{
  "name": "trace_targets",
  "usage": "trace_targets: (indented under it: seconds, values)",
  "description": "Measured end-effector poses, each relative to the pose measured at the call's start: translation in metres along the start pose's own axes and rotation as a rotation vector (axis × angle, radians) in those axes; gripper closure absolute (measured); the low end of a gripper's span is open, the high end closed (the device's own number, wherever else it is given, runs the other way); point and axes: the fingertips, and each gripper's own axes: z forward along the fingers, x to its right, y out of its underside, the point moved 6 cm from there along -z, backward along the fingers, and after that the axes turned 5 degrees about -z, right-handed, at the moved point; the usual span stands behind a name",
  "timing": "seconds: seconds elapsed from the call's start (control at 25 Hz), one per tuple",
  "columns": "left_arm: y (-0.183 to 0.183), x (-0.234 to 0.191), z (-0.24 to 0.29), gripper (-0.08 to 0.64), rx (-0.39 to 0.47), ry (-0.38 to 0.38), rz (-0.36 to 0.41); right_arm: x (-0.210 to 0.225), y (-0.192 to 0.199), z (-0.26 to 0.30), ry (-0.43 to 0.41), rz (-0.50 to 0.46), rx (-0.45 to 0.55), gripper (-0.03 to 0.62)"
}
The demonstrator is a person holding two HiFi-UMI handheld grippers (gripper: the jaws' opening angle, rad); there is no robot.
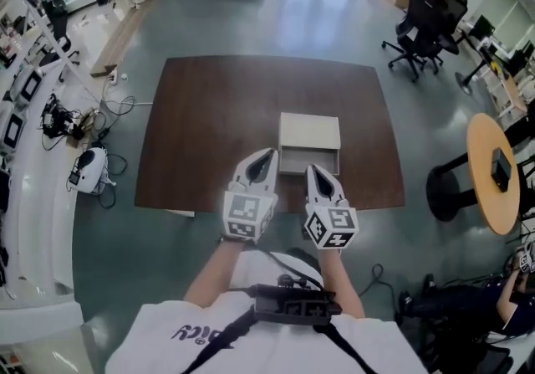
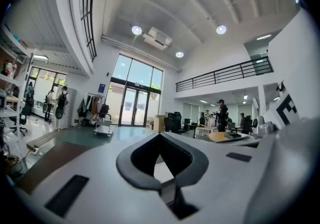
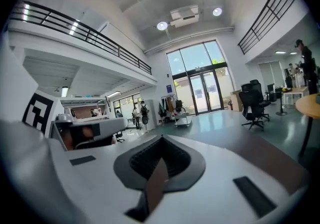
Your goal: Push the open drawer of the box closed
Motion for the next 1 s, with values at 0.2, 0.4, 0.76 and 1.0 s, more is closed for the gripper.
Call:
trace_targets:
  seconds: [0.2, 0.4, 0.76, 1.0]
  values:
    - [0.037, -0.031, 0.031, 0.549, -0.084, 0.133, -0.055, 0.004, 0.035, 0.013, 0.133, 0.046, -0.057, 0.603]
    - [0.064, -0.006, 0.063, 0.549, -0.158, 0.279, -0.017, 0.042, 0.072, -0.006, 0.228, 0.231, -0.059, 0.603]
    - [0.132, 0.012, 0.107, 0.549, -0.304, 0.402, -0.026, 0.107, 0.174, -0.035, 0.430, 0.528, -0.154, 0.603]
    - [0.163, 0.017, 0.131, 0.549, -0.356, 0.410, -0.016, 0.129, 0.213, -0.024, 0.461, 0.462, -0.288, 0.603]
